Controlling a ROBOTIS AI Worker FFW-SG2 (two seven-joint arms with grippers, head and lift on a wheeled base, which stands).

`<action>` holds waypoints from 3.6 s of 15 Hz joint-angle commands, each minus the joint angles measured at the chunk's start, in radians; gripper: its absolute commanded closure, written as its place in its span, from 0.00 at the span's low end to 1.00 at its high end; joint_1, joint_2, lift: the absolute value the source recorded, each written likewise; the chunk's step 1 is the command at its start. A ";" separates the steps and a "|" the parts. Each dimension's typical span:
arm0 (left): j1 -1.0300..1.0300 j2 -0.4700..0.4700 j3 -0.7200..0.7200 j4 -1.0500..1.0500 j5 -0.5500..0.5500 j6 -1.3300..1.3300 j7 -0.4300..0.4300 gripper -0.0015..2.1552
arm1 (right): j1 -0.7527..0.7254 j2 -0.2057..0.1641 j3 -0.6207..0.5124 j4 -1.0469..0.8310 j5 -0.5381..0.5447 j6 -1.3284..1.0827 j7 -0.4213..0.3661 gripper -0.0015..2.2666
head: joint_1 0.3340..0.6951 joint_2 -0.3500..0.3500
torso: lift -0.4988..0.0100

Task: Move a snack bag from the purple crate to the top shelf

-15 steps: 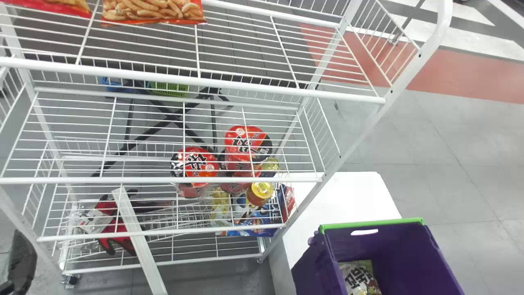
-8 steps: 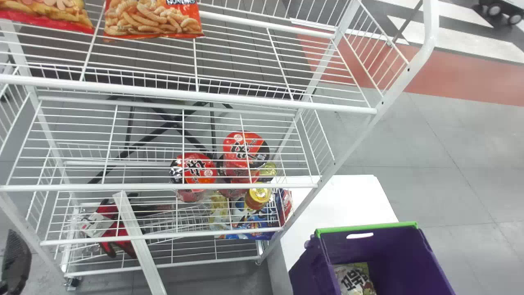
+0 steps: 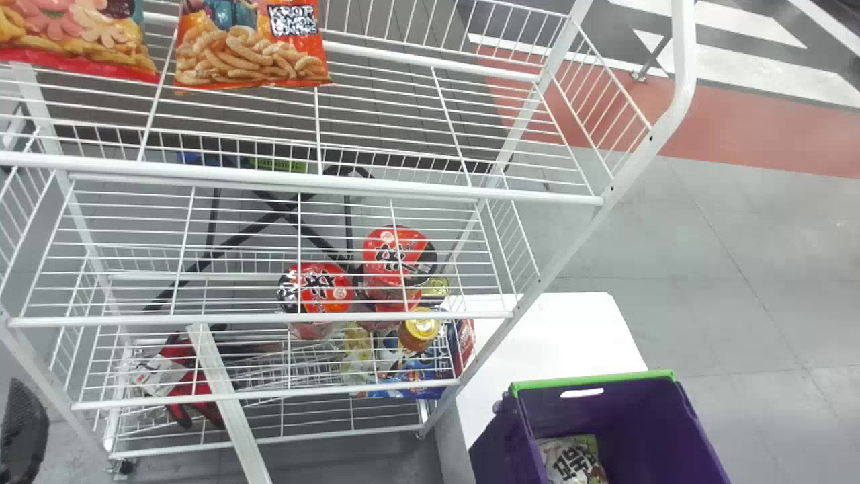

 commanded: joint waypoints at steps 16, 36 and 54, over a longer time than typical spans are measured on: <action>0.003 0.000 -0.008 0.005 0.000 -0.019 -0.001 0.04 | 0.028 0.007 -0.004 0.000 -0.018 -0.032 0.000 0.99 | 1.00 0.00 | 0.71; 0.006 -0.008 -0.014 0.011 -0.005 -0.019 0.003 0.04 | 0.025 -0.008 0.010 0.008 -0.015 -0.044 0.000 0.99 | 1.00 0.00 | 0.87; 0.061 -0.004 -0.014 -0.055 -0.021 -0.022 0.017 0.04 | 0.040 -0.003 0.009 0.009 -0.041 -0.090 0.011 0.99 | 1.00 0.00 | 1.00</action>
